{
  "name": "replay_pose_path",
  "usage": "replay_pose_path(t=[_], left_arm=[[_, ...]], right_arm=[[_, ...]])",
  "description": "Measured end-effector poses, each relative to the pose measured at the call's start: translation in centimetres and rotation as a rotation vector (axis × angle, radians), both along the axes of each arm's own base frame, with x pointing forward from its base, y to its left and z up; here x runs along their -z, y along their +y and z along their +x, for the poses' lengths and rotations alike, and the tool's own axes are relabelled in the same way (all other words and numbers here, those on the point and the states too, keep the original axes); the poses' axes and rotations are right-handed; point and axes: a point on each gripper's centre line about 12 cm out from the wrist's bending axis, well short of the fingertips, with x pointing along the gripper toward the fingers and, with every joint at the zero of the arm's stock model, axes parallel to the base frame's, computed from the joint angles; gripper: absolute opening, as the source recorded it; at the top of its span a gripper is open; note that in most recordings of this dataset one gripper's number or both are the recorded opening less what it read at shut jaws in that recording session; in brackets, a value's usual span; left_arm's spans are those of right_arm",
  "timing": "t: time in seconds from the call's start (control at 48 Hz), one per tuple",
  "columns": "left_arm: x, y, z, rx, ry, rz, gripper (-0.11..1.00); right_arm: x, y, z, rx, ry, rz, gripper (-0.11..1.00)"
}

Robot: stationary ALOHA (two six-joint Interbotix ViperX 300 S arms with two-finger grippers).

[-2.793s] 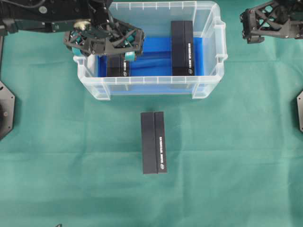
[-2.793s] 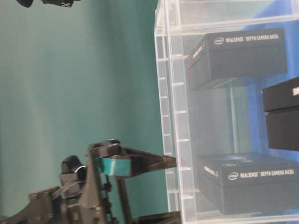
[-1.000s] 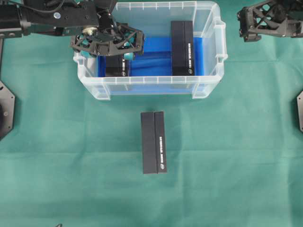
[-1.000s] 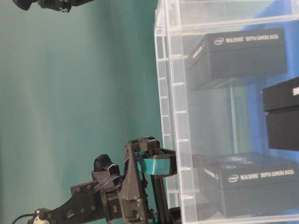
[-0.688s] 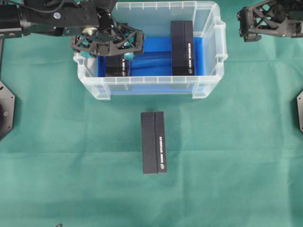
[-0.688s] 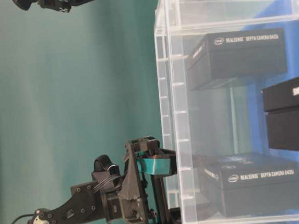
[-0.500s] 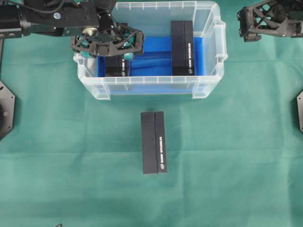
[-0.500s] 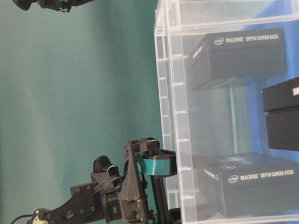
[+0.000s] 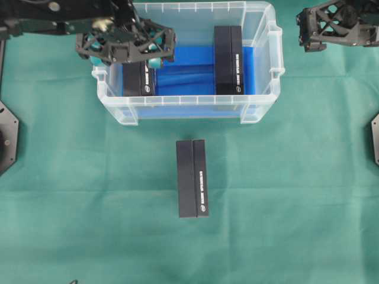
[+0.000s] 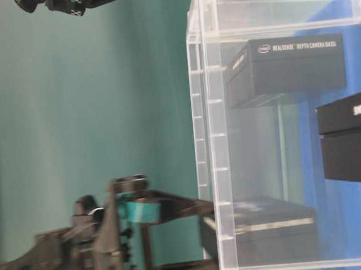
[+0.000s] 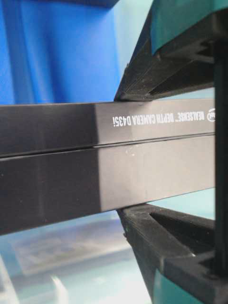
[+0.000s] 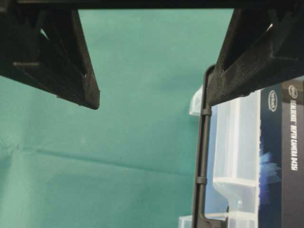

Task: Take out the box from the case.
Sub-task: 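Close the left gripper on the left black box pair, then lift the gripped box pair up out of the bin with the left gripper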

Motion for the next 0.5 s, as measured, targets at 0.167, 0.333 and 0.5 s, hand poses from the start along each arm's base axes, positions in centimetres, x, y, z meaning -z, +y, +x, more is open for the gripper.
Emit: replay_pose_path(t=[0.167, 0.333, 0.5], left_arm=[[-2.7, 0.0, -0.3, -0.006, -0.011, 0.002, 0.62], [-5.4, -0.1, -0.8, -0.015, -0.023, 0.004, 0.62], [-7.7, -0.2, -1.1, -0.019, -0.044, 0.010, 0.62]], right_arm=[[-0.1, -0.1, 0.2, -0.003, -0.017, -0.007, 0.92], [0.0, 0.0, 0.2, -0.003, -0.019, -0.007, 0.92], [0.0, -0.1, 0.2, -0.003, -0.018, -0.008, 0.92]])
